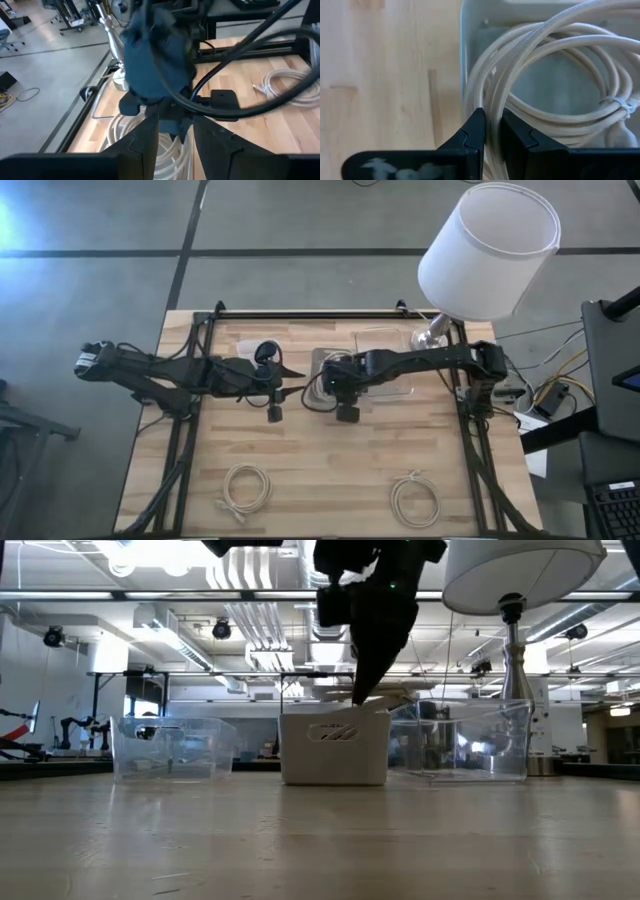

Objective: Pick & Place USB Port
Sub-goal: Put the brown hdmi cable into the white bin, then put the brown hdmi cable into the right transparent bin

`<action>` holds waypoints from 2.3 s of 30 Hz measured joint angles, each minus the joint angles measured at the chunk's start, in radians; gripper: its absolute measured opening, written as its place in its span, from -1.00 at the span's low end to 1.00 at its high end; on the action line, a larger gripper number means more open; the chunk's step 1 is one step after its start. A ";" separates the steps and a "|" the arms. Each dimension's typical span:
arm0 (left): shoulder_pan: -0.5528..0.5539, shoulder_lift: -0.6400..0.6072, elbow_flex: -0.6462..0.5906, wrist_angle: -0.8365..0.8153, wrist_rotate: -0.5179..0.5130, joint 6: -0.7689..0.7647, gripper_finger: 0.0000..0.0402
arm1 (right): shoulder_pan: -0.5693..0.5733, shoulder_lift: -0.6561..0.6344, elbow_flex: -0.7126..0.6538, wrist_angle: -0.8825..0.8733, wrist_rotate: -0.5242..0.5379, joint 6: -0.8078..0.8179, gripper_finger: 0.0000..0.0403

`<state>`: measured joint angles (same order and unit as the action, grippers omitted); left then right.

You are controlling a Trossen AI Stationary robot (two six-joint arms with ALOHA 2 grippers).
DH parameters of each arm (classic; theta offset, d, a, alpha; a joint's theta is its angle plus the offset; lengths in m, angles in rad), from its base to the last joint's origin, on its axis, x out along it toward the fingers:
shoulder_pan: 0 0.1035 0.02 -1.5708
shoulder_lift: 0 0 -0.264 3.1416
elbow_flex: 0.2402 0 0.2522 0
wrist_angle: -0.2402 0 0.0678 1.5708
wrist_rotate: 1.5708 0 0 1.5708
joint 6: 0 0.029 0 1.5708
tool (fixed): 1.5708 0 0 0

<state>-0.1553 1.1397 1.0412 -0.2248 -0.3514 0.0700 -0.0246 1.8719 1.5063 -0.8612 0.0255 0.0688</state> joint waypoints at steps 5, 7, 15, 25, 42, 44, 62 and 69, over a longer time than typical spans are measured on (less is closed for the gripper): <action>-0.001 0.000 0.000 -0.042 0.004 -0.022 -0.37 | -0.004 0.075 0.066 -0.043 0.000 -0.041 -0.81; -0.001 0.000 0.000 -0.062 0.003 -0.033 -0.37 | -0.004 0.100 0.093 -0.071 0.000 -0.069 -0.81; 0.001 0.000 0.000 -0.065 -0.006 -0.061 -0.37 | -0.002 0.161 0.214 -0.139 0.004 -0.129 -0.67; 0.000 -0.001 0.000 -0.072 -0.003 -0.081 -0.37 | -0.002 0.161 0.225 -0.162 0.003 -0.121 -0.33; -0.004 -0.001 0.002 -0.068 -0.001 -0.128 -0.37 | 0.057 -0.003 0.250 -0.397 0.003 0.063 -0.24; -0.005 -0.001 0.002 -0.066 0.001 -0.128 -0.37 | 0.079 -0.029 0.245 -0.420 0.003 0.090 -0.25; -0.012 0.000 0.000 -0.116 -0.001 -0.134 -0.37 | 0.381 -0.248 -0.136 -0.458 -0.115 0.499 -0.27; -0.012 0.000 0.000 -0.094 -0.006 -0.124 -0.37 | 0.548 -0.281 -0.322 -0.346 -0.196 0.761 -0.28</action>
<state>-0.1673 1.1397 1.0409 -0.3188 -0.3576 -0.0544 0.5238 1.5909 1.1841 -1.2075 -0.1701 0.8294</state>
